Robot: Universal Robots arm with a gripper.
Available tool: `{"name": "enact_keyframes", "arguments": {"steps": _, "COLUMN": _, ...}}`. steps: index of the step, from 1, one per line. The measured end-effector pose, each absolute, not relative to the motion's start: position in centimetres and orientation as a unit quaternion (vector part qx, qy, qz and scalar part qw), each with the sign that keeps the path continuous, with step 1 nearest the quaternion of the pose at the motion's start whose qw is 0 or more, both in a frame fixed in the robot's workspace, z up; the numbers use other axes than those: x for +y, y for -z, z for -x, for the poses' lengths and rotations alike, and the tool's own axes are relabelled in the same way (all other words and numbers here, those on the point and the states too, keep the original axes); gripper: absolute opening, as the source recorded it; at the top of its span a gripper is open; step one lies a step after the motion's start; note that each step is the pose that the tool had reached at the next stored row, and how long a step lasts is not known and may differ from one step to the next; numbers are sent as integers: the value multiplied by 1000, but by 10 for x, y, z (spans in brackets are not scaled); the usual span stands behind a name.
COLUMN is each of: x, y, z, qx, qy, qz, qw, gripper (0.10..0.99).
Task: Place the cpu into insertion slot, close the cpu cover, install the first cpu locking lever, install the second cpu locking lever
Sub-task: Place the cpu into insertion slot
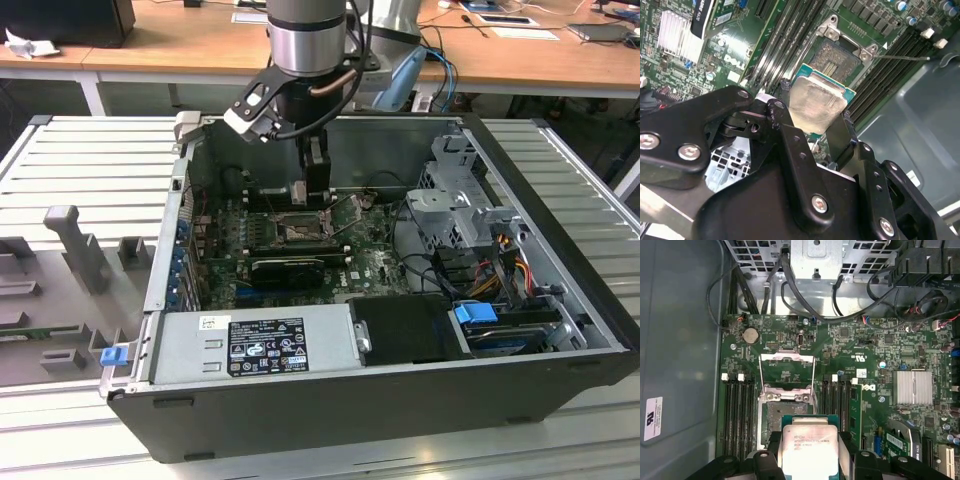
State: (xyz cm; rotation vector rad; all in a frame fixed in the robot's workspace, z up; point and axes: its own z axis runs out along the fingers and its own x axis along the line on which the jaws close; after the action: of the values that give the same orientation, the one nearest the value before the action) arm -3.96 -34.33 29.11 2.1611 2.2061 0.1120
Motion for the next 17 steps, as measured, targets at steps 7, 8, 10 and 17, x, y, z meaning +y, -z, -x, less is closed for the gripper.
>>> {"name": "enact_keyframes", "arguments": {"steps": 7, "x": -343, "y": -288, "z": 40, "qx": 714, "qy": -36, "qz": -699, "qw": 26, "gripper": 533}}
{"name": "enact_keyframes", "arguments": {"steps": 8, "x": -343, "y": -288, "z": 40, "qx": 714, "qy": -36, "qz": -699, "qw": 26, "gripper": 533}}
{"name": "enact_keyframes", "arguments": {"steps": 10, "x": -343, "y": -287, "z": 40, "qx": 714, "qy": -36, "qz": -699, "qw": 26, "gripper": 533}}
{"name": "enact_keyframes", "arguments": {"steps": 17, "x": -343, "y": -272, "z": 40, "qx": 714, "qy": -36, "qz": -699, "qw": 26, "gripper": 533}}
